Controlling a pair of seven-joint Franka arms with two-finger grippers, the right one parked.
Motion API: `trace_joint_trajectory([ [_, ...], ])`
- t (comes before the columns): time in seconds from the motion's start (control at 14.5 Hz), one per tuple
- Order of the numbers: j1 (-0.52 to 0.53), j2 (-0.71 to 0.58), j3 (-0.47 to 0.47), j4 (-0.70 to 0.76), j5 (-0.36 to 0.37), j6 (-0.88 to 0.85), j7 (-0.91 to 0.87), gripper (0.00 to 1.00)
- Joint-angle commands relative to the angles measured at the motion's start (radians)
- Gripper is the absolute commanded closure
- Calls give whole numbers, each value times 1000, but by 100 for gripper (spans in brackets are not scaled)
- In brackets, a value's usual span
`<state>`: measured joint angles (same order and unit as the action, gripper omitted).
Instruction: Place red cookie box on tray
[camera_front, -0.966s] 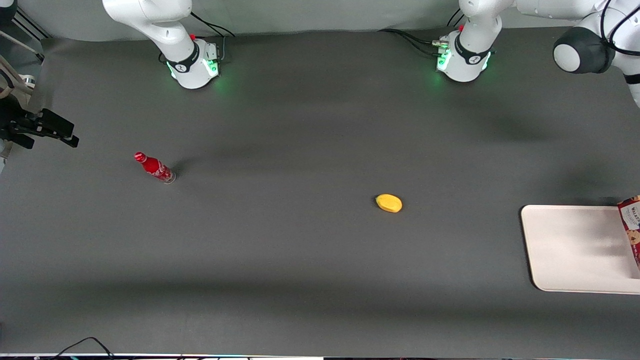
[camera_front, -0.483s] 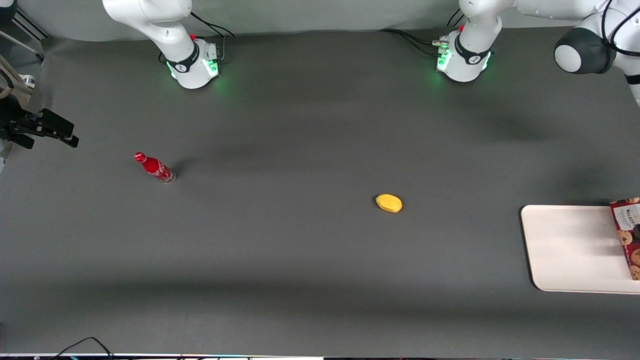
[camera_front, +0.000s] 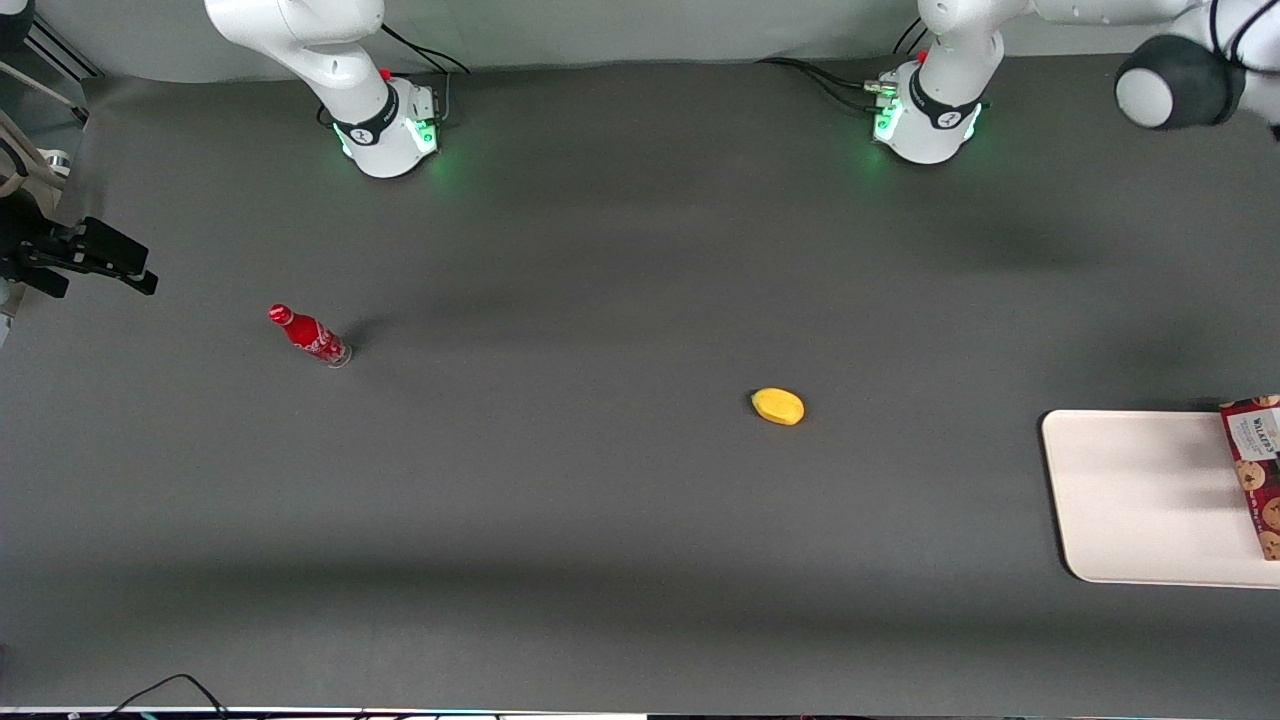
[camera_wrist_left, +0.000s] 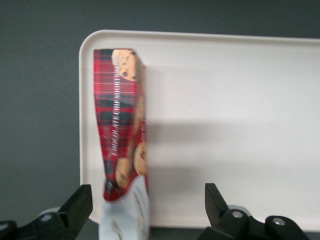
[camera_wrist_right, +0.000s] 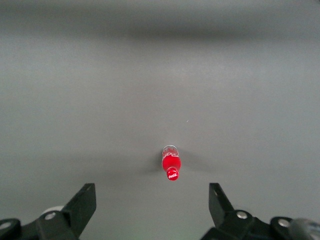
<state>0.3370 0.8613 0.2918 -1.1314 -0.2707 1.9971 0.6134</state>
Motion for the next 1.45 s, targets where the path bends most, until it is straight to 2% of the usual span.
trace_joint_trajectory([
  [0.0,-79,-272,-42,-213,42,-81,-110,0],
  [0.28,-162,-540,-95,-389,85,-153,-237,0],
  [0.48,-167,-712,-253,-450,224,-268,-490,0],
  [0.55,-168,-764,-308,-474,249,-302,-551,0],
  [0.69,-168,-873,-399,-542,258,-322,-659,0],
  [0.83,-168,-973,-465,-606,265,-322,-684,0],
  [1.03,-165,-1047,-510,-636,265,-377,-689,0],
  [1.38,-164,-1047,-505,-631,265,-397,-684,0],
])
